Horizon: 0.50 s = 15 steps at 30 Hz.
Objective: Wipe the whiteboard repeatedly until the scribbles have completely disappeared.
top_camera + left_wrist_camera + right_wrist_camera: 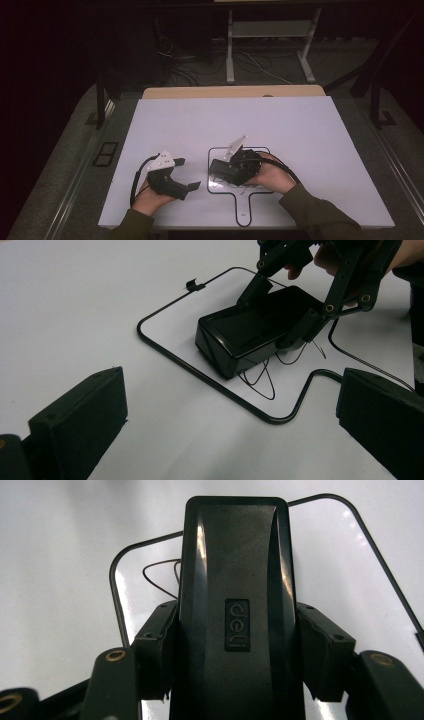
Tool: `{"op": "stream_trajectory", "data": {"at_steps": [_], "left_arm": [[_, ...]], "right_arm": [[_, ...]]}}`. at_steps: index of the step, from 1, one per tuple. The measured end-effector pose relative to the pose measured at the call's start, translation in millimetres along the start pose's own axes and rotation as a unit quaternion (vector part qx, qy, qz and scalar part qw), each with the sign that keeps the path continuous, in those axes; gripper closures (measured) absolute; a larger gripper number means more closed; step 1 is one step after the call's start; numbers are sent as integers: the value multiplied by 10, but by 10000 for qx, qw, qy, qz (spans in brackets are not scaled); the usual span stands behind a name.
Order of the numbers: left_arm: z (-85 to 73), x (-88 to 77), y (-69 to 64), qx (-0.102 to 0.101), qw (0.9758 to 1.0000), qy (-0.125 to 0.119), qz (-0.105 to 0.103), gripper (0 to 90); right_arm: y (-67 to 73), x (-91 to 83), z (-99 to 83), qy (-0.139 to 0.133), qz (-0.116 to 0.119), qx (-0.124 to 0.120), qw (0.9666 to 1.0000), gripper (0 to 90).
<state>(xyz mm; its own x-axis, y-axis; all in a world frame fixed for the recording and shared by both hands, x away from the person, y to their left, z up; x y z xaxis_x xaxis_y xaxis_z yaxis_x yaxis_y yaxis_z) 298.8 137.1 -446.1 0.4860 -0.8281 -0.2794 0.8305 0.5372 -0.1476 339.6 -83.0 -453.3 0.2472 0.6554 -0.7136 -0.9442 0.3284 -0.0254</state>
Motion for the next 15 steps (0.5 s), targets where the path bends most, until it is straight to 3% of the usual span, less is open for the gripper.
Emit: {"op": "stream_trajectory", "data": {"at_steps": [10, 15], "left_arm": [[10, -3, -12, 3, 10000, -1, 11, 0], [14, -14, -13, 5, 10000, -16, 29, 0]], "right_arm": [[46, 37, -35, 114, -24, -141, 9998, 386], [142, 27, -36, 161, 107, -227, 9996, 386]]}}
Point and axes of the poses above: each handheld gripper's, and its own axes: x roughly forward along the jaws, z roughly out of its top, y roughly to its left, the point moved 4 cm from there along x, roughly forward along the jaws, and after that the axes turned 13 degrees about -y, right-handed, at the moved point
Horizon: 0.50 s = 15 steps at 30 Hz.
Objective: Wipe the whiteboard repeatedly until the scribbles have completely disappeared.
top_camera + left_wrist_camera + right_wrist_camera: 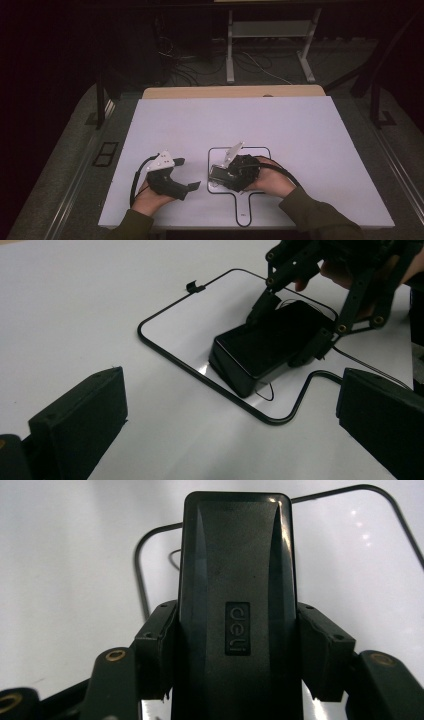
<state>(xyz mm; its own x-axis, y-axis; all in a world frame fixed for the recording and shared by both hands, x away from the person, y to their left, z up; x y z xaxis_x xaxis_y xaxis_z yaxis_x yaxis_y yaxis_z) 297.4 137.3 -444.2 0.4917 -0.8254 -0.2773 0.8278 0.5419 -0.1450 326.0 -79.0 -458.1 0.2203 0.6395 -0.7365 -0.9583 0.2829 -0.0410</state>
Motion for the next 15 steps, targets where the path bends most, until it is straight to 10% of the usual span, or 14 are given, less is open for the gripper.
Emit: {"op": "stream_trajectory", "data": {"at_steps": [15], "left_arm": [[-4, 3, -6, -4, 10000, 15, -10, 0]], "right_arm": [[-234, -67, -75, 59, -380, 190, 9991, 386]]}}
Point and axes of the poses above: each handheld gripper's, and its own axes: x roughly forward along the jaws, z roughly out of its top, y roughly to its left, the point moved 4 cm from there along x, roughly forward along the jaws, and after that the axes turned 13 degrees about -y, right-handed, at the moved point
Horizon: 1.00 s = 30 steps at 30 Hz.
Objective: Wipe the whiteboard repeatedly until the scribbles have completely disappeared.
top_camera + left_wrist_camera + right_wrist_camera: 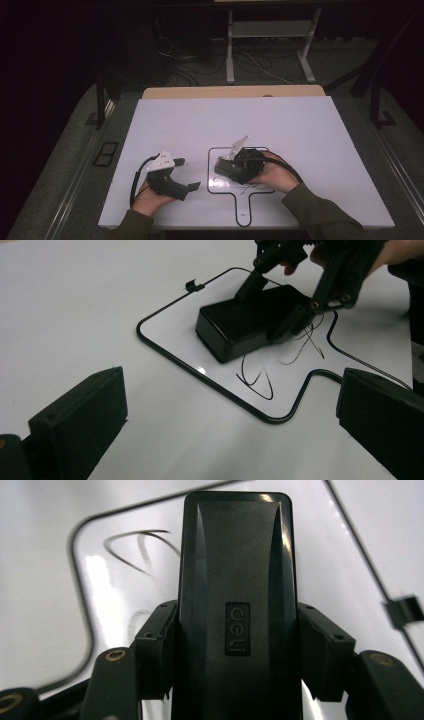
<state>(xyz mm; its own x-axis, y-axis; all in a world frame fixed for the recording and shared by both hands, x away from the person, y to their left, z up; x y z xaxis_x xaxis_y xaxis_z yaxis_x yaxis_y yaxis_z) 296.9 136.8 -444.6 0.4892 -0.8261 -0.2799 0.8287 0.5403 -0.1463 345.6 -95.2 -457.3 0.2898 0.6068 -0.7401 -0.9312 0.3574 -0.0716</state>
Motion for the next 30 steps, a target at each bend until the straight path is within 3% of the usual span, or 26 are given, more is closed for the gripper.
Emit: {"op": "stream_trajectory", "data": {"at_steps": [3, 5, 11, 13, 16, 18, 19, 20, 24, 26, 30], "left_arm": [[0, -2, -1, 3, 10000, 1, 3, 0], [1, -2, -2, 5, 10000, -1, 3, 0], [1, -2, -2, 10, 10000, 4, 1, 0], [1, -1, -3, 7, 10000, 6, -1, 0], [1, 0, -4, 11, 10000, 5, -5, 0], [0, 1, -5, 8, 10000, 0, -3, 0], [0, 0, -4, 5, 10000, 5, -2, 0], [1, 1, -4, -4, 10000, 1, 1, 0], [-2, 5, -3, 5, 10000, 14, -6, 0], [-2, 9, -6, 0, 10000, -4, -5, 0], [-2, 13, -6, 13, 10000, 0, -12, 0]], "right_arm": [[-28, -11, -16, -24, -11, 157, 9999, 387], [-4, -8, -8, 20, -40, -16, 10000, 387], [263, 37, 61, -27, 445, -281, 9986, 386], [284, 41, 68, -25, 467, -287, 9985, 386], [238, 48, 70, -39, 411, -209, 9989, 387], [103, 48, 50, -74, 261, -100, 9996, 386], [103, 48, 50, -74, 261, -100, 9996, 386], [14, 29, 26, -53, 101, 12, 9999, 387], [-57, 8, -6, -36, 32, 69, 10000, 387], [-26, 8, -1, -28, 17, 22, 10000, 387], [171, 39, 52, -31, 319, -155, 9994, 386]]}}
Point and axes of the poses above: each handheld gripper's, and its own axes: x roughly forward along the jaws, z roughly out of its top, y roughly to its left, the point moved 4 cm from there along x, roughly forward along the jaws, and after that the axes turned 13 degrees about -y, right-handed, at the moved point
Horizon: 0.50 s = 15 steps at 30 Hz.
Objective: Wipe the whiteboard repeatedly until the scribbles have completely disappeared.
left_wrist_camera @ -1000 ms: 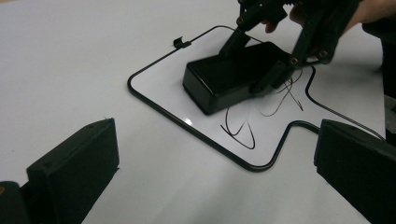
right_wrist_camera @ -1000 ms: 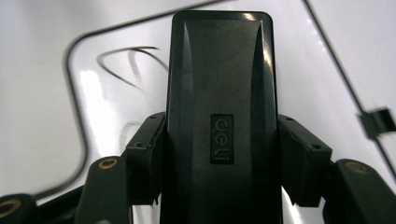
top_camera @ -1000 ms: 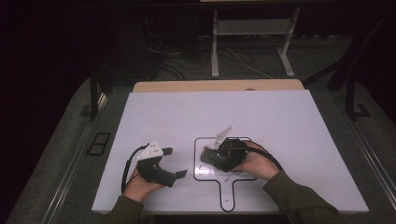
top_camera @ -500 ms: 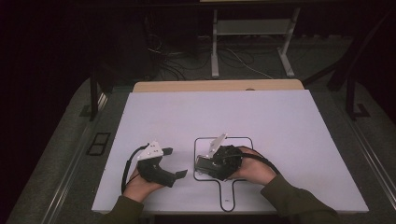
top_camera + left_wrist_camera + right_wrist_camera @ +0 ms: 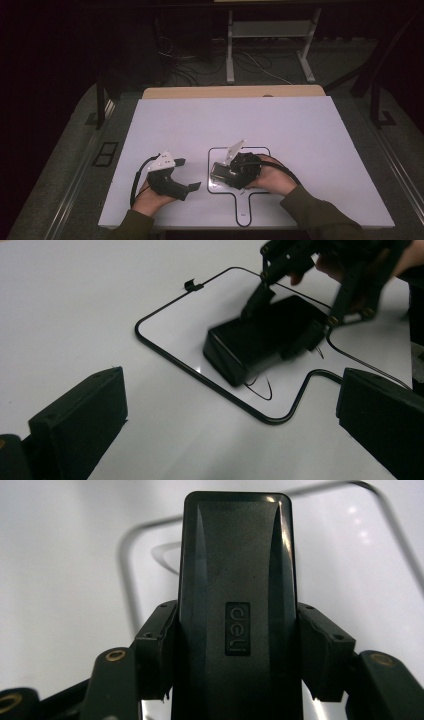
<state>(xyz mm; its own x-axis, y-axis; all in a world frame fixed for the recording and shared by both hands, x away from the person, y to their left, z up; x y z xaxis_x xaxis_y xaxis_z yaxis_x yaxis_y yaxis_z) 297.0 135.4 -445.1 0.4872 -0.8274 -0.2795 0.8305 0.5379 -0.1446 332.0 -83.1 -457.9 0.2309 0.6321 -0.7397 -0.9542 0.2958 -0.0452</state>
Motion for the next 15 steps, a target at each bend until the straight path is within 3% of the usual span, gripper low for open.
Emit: {"op": "stream_trajectory", "data": {"at_steps": [2, 4, 6, 11, 15], "left_arm": [[1, 2, -3, 3, 10000, 17, -7, 0], [1, 5, -4, 2, 10000, 20, -15, 0], [1, 4, 0, 4, 10000, 17, -9, 0], [5, 1, 4, -14, 10000, -8, -6, 0], [9, 12, 9, 4, 10000, -4, -20, 0]], "right_arm": [[92, 36, 41, -27, 203, -53, 9998, 386], [129, 73, 79, -51, 264, -137, 9995, 386], [109, 94, 109, -30, 240, -49, 9997, 386], [-62, 142, 155, -23, -123, 91, 9999, 386], [0, 189, 210, -22, 26, -81, 10000, 386]]}}
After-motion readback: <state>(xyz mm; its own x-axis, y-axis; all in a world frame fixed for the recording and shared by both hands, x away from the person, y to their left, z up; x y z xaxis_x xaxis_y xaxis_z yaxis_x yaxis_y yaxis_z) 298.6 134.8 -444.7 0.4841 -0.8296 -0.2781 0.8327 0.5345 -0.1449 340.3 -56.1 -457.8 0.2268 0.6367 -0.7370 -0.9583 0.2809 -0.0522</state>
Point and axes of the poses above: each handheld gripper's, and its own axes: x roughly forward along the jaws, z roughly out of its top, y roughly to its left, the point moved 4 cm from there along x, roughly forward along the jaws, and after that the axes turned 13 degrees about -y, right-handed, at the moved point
